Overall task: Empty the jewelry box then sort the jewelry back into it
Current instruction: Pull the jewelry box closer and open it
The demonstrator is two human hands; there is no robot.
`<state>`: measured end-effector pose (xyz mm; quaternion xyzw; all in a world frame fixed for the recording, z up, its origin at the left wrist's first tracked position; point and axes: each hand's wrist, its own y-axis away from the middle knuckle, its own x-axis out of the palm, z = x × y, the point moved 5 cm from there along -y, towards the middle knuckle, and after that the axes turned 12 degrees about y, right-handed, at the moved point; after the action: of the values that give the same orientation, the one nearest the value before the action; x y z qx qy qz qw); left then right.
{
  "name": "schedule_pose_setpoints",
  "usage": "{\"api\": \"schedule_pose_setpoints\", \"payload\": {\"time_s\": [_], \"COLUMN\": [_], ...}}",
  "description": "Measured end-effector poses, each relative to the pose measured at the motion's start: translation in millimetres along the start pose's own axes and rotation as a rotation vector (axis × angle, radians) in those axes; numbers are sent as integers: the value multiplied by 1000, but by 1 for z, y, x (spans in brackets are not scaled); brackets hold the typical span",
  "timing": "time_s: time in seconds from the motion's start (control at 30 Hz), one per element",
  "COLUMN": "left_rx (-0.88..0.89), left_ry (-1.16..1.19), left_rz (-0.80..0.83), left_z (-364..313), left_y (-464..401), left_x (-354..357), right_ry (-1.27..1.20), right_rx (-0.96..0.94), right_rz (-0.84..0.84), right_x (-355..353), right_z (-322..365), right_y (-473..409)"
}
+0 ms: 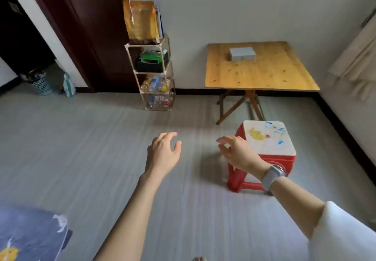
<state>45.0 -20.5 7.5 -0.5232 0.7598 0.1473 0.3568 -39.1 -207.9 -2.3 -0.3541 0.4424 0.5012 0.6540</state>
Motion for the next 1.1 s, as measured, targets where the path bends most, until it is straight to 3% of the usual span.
{"api": "schedule_pose_setpoints", "payload": {"time_s": [0.27, 0.5, 0.83, 1.1], "left_rx": [90, 59, 24, 56], "left_ry": [84, 116, 133, 174], "left_rz": [169, 290, 261, 386], "left_z": [-3, -5, -28, -36], "left_y": [-192, -348, -569, -701], "left_x": [80, 161, 203, 286], "right_ry": [-55, -157, -198, -205], "right_rx": [202, 287, 313, 467], "right_rz": [-16, -26, 28, 46], "right_x": [-9, -5, -34, -32], "right_z": [-76, -159, -232, -308], "right_y": [-151, -308, -517, -624]}}
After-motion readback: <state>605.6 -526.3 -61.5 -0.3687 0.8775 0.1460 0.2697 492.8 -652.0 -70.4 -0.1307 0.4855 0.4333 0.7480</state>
